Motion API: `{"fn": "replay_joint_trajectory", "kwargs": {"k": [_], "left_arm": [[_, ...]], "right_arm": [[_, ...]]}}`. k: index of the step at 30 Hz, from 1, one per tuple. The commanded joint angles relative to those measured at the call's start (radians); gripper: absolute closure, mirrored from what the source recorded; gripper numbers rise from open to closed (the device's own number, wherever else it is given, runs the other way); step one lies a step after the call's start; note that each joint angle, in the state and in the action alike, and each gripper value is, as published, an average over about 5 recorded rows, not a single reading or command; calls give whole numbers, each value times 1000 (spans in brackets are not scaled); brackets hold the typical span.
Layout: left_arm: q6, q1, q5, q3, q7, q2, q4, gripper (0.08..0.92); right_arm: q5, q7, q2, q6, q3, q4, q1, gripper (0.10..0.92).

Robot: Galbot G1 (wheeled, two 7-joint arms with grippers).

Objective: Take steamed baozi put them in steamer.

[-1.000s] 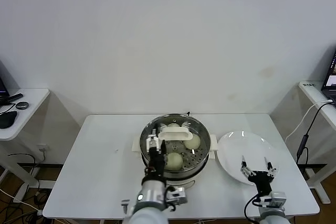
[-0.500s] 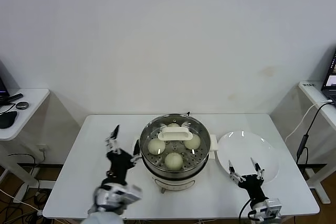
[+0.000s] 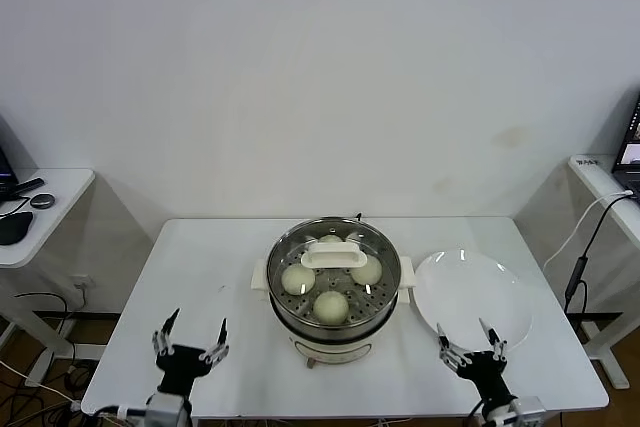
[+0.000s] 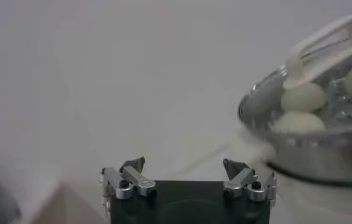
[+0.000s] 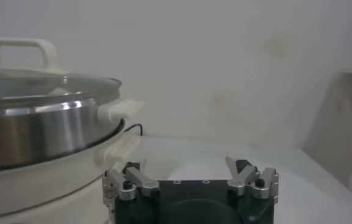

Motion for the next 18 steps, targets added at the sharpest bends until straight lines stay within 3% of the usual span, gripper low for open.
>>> {"fn": "replay_joint_trajectory", "kwargs": {"k": [1,18], "left_arm": [[-114,189,-222,-8,-68,-12,42,177],[-83,246,-175,50,-60,-28,-103,177]], "right_arm": [[-24,19,-16,-79,3,75,-83,203],[-79,12,-19,-150,8,149,-127,203]]}}
